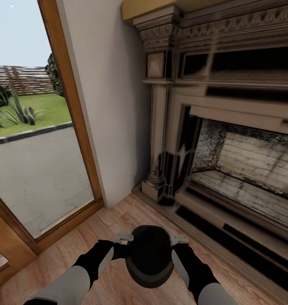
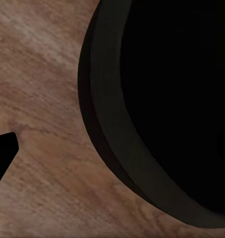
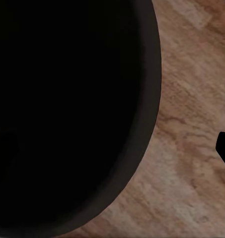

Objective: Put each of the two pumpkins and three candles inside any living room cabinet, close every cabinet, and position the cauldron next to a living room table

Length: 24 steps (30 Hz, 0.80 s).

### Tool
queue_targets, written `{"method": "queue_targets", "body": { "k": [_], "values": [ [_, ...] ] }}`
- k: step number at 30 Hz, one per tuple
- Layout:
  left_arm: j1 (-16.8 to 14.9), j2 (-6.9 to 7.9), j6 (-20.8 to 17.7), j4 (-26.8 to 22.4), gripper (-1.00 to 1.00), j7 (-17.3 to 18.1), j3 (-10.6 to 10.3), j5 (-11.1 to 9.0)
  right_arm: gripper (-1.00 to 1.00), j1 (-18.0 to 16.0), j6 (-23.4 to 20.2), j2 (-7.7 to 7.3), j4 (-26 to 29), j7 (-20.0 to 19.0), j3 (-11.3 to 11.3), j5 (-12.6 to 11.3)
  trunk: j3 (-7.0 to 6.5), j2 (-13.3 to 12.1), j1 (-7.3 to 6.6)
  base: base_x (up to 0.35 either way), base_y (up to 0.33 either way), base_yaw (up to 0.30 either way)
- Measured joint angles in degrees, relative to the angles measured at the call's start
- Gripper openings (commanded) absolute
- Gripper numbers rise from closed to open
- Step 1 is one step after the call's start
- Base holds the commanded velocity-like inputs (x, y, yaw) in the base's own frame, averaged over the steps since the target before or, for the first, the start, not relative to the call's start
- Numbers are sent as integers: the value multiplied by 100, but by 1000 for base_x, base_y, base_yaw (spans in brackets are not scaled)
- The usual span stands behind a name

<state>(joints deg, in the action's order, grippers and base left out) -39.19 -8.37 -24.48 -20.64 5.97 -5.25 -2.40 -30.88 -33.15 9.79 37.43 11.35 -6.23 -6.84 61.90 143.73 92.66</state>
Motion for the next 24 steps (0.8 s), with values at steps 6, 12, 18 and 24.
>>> {"method": "queue_targets", "body": {
  "k": [6,12,18,24],
  "values": [
    [0,-1,0,-1,100,0,0,0,100,1,0,6,-4,0,-2,-2,0,0,-2,115,0,0],
    [0,-1,0,-6,100,0,0,0,100,3,-2,8,-3,0,-2,-2,0,0,0,74,0,0],
    [0,-1,0,-7,100,-3,-1,0,100,2,0,9,-4,0,-2,-2,0,0,-1,44,0,0],
    [0,-1,0,-8,100,-8,-21,0,100,2,-2,9,-4,0,-3,-2,0,0,0,15,0,0]
  ]
}}
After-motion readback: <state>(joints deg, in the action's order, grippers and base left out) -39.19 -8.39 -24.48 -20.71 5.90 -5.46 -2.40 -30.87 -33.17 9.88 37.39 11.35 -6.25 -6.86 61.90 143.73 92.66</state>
